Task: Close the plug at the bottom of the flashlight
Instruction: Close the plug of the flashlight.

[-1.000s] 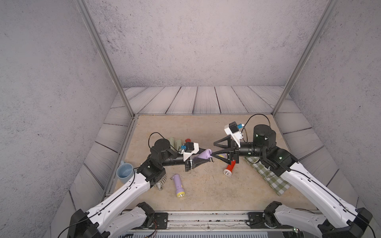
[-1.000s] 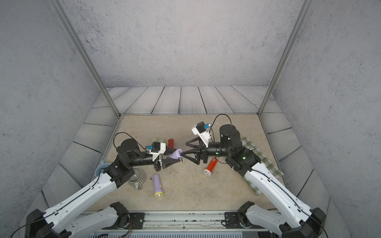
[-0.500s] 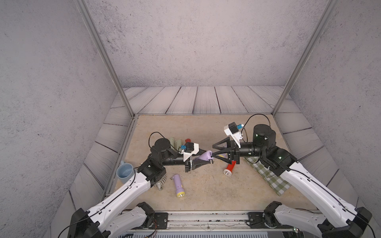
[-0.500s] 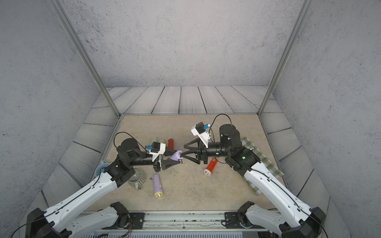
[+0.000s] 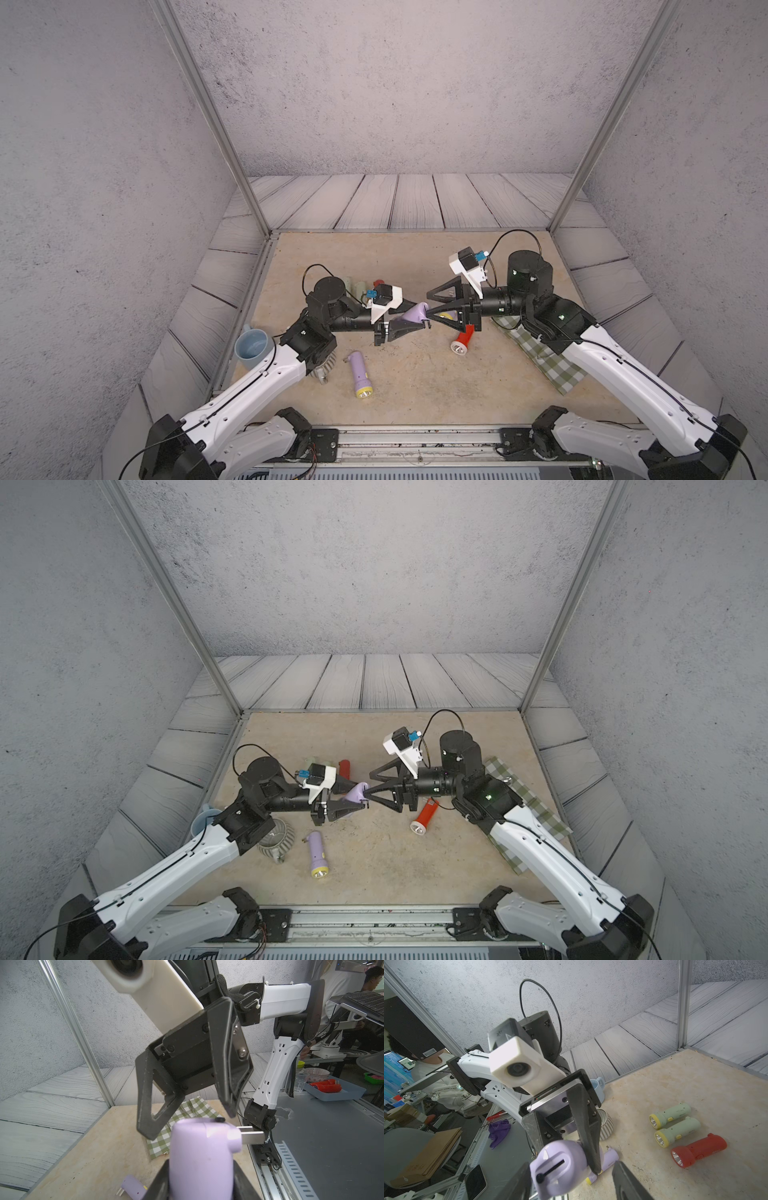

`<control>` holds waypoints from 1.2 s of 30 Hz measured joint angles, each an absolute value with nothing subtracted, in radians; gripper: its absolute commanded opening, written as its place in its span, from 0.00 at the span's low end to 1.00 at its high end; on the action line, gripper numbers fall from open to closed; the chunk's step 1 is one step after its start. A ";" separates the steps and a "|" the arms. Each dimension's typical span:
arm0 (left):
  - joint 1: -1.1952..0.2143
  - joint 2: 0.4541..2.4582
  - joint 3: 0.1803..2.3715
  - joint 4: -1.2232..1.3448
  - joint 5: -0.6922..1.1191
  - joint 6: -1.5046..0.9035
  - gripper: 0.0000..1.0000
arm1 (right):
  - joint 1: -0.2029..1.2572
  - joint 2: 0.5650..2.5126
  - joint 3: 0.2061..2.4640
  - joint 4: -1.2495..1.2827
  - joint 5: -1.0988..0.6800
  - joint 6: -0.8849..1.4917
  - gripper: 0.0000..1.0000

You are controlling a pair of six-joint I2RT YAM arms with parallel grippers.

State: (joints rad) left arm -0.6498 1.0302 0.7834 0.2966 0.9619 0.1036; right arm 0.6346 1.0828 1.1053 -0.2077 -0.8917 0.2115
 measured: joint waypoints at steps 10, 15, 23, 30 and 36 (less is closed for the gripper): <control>-0.645 1.030 0.790 0.304 0.978 0.084 0.00 | 0.636 1.083 1.105 -0.208 -0.892 0.207 0.64; -0.643 1.032 0.791 0.306 0.986 0.077 0.00 | 0.637 1.083 1.105 -0.207 -0.894 0.205 0.57; -0.641 1.036 0.791 0.304 1.000 0.070 0.00 | 0.640 1.093 1.108 -0.204 -0.911 0.206 0.49; -0.637 1.046 0.791 0.296 1.009 0.066 0.00 | 0.641 1.105 1.112 -0.197 -0.929 0.206 0.36; -0.635 1.046 0.791 0.296 1.023 0.060 0.00 | 0.641 1.112 1.117 -0.187 -0.934 0.208 0.26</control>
